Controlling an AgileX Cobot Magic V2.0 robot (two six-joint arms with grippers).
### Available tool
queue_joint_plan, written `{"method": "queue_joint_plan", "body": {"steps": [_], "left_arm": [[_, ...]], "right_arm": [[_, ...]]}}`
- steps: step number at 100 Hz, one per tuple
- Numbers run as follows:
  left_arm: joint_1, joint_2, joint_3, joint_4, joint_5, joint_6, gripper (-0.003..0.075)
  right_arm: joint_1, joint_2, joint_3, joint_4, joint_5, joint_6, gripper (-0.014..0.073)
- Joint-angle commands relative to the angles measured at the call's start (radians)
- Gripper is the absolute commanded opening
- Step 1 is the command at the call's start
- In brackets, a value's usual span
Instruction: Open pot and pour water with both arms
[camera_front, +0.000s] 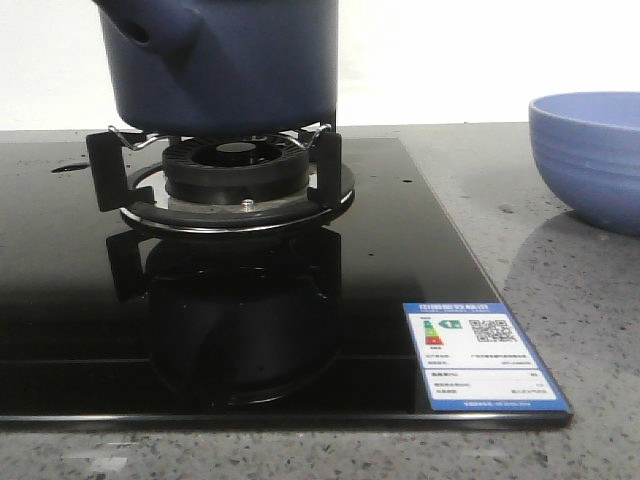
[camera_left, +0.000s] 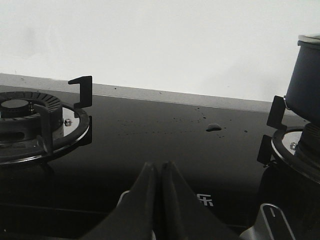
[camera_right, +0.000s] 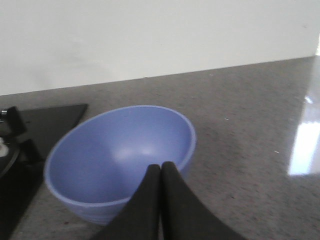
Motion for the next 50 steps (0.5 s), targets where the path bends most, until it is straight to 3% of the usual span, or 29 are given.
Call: {"method": "queue_joint_plan", "body": {"steps": [1, 14, 23, 40, 50], "left_arm": [[-0.007, -0.029, 0.034, -0.01, -0.078, -0.01, -0.002], [-0.007, -0.029, 0.034, -0.01, -0.078, -0.01, -0.002], [-0.007, -0.029, 0.034, -0.01, -0.078, -0.01, -0.002], [-0.007, -0.029, 0.034, -0.01, -0.078, -0.01, -0.002], [-0.007, -0.029, 0.034, -0.01, -0.078, -0.01, -0.002]], "right_arm": [[-0.008, 0.018, -0.036, -0.294, -0.097, 0.26, -0.0062], [-0.008, -0.001, 0.03, -0.45, -0.218, 0.375, -0.0062], [0.036, -0.056, 0.112, -0.452, -0.273, 0.391, -0.0062], [0.213, -0.208, 0.269, -0.497, -0.28, 0.391, -0.0062], [0.249, -0.283, 0.347, -0.497, -0.28, 0.4, -0.0062]]}}
